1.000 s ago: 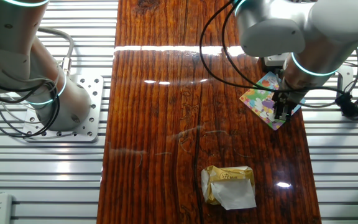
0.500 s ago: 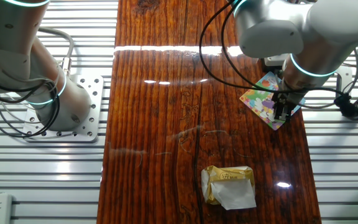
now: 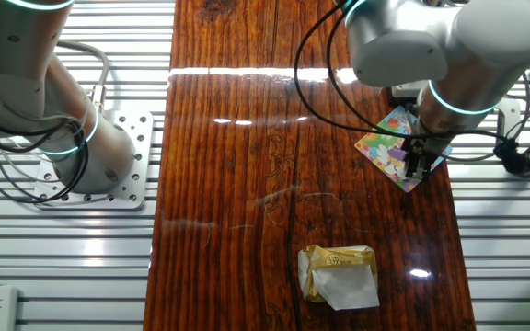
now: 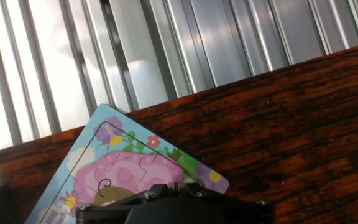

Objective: Assemble one piece of a puzzle

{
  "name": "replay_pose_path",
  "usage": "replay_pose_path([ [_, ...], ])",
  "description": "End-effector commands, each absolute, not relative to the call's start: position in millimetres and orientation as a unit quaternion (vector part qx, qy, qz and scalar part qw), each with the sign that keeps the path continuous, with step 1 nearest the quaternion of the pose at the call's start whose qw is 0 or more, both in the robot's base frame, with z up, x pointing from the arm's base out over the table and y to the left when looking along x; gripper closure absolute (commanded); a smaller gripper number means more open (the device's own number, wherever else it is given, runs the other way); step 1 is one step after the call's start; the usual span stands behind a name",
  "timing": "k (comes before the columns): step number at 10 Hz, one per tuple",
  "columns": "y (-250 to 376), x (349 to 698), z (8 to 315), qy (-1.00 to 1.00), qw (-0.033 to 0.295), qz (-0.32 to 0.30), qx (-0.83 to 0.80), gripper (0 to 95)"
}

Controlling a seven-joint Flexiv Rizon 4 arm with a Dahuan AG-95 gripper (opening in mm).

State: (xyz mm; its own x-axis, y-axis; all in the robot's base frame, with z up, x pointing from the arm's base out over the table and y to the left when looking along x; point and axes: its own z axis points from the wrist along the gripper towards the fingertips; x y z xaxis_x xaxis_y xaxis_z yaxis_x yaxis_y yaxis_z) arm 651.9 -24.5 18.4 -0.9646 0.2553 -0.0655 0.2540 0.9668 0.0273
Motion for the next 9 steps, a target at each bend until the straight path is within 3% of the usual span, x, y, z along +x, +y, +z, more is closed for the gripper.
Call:
replay_pose_path([
  [1, -24.9, 651.9, 18.5, 0.991, 0.035, 0.009, 0.128, 95.0],
  [9, -30.5, 650.7, 16.1, 0.992, 0.04, 0.01, 0.123, 95.0],
])
